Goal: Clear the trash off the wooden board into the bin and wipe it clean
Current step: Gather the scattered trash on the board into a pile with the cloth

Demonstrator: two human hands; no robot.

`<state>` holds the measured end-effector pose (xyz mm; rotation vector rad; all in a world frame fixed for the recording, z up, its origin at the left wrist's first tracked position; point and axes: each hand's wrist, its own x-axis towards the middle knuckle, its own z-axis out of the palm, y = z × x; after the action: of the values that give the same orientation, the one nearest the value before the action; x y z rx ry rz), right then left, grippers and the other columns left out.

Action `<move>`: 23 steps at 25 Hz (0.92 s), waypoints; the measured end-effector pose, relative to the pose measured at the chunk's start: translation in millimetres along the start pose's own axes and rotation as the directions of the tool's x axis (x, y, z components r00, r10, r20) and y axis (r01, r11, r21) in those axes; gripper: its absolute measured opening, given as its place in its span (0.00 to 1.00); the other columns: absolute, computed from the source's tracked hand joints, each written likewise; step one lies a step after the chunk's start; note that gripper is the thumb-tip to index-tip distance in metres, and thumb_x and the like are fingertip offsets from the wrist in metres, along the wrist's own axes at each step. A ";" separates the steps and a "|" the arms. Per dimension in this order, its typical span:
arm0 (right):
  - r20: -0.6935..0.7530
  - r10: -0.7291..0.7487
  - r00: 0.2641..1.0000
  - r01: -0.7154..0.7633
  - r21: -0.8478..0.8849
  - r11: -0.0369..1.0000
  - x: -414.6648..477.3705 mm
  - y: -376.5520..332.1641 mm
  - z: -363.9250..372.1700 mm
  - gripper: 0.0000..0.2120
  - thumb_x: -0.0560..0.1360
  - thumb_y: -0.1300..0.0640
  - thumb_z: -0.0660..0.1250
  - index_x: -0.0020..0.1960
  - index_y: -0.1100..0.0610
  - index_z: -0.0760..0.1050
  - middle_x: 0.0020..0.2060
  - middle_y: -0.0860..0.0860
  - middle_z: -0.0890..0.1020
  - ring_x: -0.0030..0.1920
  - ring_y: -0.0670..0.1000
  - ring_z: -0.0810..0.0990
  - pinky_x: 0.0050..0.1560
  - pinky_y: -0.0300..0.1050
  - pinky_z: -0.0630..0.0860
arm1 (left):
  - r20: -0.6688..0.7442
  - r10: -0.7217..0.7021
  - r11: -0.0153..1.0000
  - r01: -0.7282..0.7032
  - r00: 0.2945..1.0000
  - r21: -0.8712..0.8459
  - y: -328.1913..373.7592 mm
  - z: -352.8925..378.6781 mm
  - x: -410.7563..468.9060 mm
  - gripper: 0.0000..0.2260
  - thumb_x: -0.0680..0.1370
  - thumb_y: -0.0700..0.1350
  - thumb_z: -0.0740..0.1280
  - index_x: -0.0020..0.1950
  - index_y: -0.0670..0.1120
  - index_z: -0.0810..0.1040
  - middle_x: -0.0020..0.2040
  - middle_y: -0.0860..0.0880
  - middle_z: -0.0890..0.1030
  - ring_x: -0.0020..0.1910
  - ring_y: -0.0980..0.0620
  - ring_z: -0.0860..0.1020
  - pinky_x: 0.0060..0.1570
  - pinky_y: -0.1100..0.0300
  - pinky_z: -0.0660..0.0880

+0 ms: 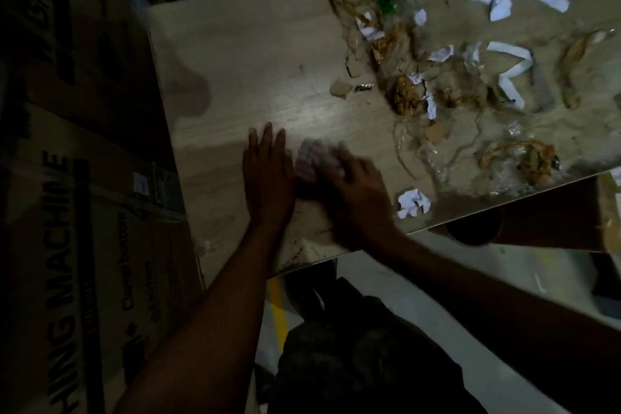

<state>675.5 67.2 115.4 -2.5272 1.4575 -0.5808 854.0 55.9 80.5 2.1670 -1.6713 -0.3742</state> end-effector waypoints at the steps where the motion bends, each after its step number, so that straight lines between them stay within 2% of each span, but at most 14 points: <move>1: 0.050 -0.022 0.998 0.022 0.010 1.000 -27.2 -2.1 5.0 0.25 0.76 0.57 0.64 0.72 0.55 0.76 0.73 0.63 0.74 0.66 0.65 0.74 0.60 0.59 0.78 | 0.028 0.044 0.999 -0.044 0.999 0.027 1.2 1.8 -18.3 0.21 0.85 0.47 0.51 0.79 0.48 0.63 0.81 0.47 0.59 0.81 0.44 0.51 0.78 0.47 0.56; 3: 0.093 -0.051 0.994 0.049 0.024 0.999 -31.8 12.2 15.7 0.24 0.76 0.56 0.63 0.71 0.56 0.77 0.74 0.63 0.72 0.68 0.65 0.73 0.63 0.60 0.76 | 0.045 0.113 0.991 -0.116 0.993 0.063 1.2 6.6 -48.9 0.22 0.85 0.45 0.52 0.80 0.50 0.61 0.82 0.48 0.56 0.82 0.45 0.49 0.79 0.48 0.53; 7: 0.049 0.109 0.993 -0.104 -0.085 0.991 68.6 56.6 20.0 0.25 0.77 0.54 0.65 0.74 0.52 0.72 0.73 0.60 0.73 0.66 0.64 0.74 0.62 0.55 0.75 | 0.034 0.086 0.989 -0.089 0.996 0.117 4.7 9.1 -49.9 0.22 0.84 0.44 0.55 0.79 0.50 0.63 0.82 0.48 0.58 0.81 0.43 0.51 0.78 0.46 0.56; 9: -0.036 0.208 0.977 -0.208 0.019 0.978 106.6 65.6 -0.9 0.22 0.80 0.52 0.60 0.73 0.53 0.74 0.70 0.60 0.76 0.66 0.62 0.76 0.65 0.57 0.76 | 0.016 0.109 0.981 -0.110 0.994 0.159 7.9 12.4 -51.6 0.23 0.83 0.44 0.56 0.79 0.49 0.63 0.81 0.46 0.59 0.81 0.41 0.52 0.77 0.44 0.57; 10: -0.066 0.228 0.971 -0.221 0.093 0.971 110.4 60.1 -13.5 0.21 0.81 0.54 0.60 0.73 0.54 0.75 0.69 0.61 0.77 0.67 0.62 0.75 0.67 0.59 0.74 | -0.003 0.106 0.985 -0.105 0.994 0.137 8.7 14.3 -52.6 0.23 0.83 0.42 0.57 0.79 0.47 0.64 0.80 0.45 0.61 0.81 0.40 0.54 0.77 0.43 0.58; 12: -0.181 0.147 0.973 -0.136 0.073 0.988 85.7 33.6 -33.2 0.21 0.80 0.61 0.63 0.72 0.57 0.76 0.69 0.64 0.76 0.68 0.64 0.74 0.68 0.58 0.72 | -0.038 0.093 0.995 -0.092 0.995 0.028 14.6 18.9 -53.4 0.21 0.82 0.40 0.58 0.75 0.44 0.69 0.77 0.42 0.66 0.78 0.37 0.60 0.74 0.41 0.61; 14: -0.292 0.069 0.954 -0.066 0.022 0.998 17.4 12.3 -41.8 0.19 0.80 0.59 0.66 0.70 0.57 0.78 0.68 0.64 0.77 0.64 0.62 0.75 0.63 0.52 0.71 | -0.002 0.135 0.986 -0.134 0.991 -0.099 32.2 26.3 -51.4 0.23 0.79 0.44 0.57 0.74 0.42 0.70 0.74 0.39 0.70 0.76 0.36 0.64 0.73 0.41 0.63; 16: -0.244 0.105 0.964 -0.116 -0.032 0.993 -67.9 9.2 -32.5 0.20 0.77 0.63 0.64 0.68 0.57 0.80 0.67 0.64 0.78 0.63 0.61 0.74 0.60 0.53 0.72 | 0.124 0.175 0.980 -0.161 0.977 -0.118 54.8 27.9 -58.4 0.27 0.77 0.48 0.59 0.76 0.43 0.68 0.76 0.40 0.68 0.77 0.37 0.62 0.76 0.43 0.59; 18: -0.156 0.206 0.966 -0.218 -0.065 0.974 -117.5 30.6 -24.6 0.29 0.70 0.70 0.60 0.69 0.56 0.79 0.69 0.63 0.77 0.63 0.62 0.74 0.57 0.58 0.76 | 0.107 0.179 0.984 -0.179 0.978 -0.015 67.1 35.2 -65.9 0.23 0.81 0.46 0.60 0.76 0.46 0.68 0.77 0.43 0.67 0.79 0.40 0.58 0.77 0.44 0.57; 20: -0.101 0.250 0.963 -0.260 -0.103 0.960 -111.3 67.2 -16.0 0.28 0.71 0.69 0.65 0.69 0.55 0.78 0.69 0.62 0.76 0.62 0.63 0.73 0.57 0.60 0.76 | 0.040 0.167 0.986 -0.167 0.985 0.006 67.0 41.2 -68.5 0.19 0.83 0.46 0.59 0.75 0.48 0.70 0.77 0.44 0.68 0.79 0.42 0.58 0.77 0.45 0.57; 22: -0.063 0.175 0.982 -0.182 -0.115 0.977 -83.2 91.1 -15.7 0.24 0.74 0.63 0.72 0.70 0.54 0.78 0.69 0.62 0.77 0.62 0.63 0.74 0.59 0.58 0.75 | -0.006 0.184 0.981 -0.183 0.983 0.067 66.9 43.1 -69.7 0.19 0.83 0.47 0.59 0.75 0.49 0.70 0.77 0.46 0.68 0.79 0.43 0.59 0.76 0.46 0.58; 23: -0.014 0.146 0.989 -0.146 -0.103 0.984 -74.2 99.0 -17.6 0.23 0.76 0.61 0.72 0.70 0.54 0.78 0.69 0.61 0.76 0.62 0.63 0.75 0.60 0.57 0.73 | -0.011 0.177 0.980 -0.175 0.984 0.092 68.6 43.8 -67.9 0.19 0.82 0.47 0.59 0.74 0.49 0.70 0.76 0.46 0.68 0.79 0.43 0.60 0.75 0.45 0.58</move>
<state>556.4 81.5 80.3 -2.4677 1.7003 -0.5022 758.3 100.4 70.9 2.0563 -1.8858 -0.2318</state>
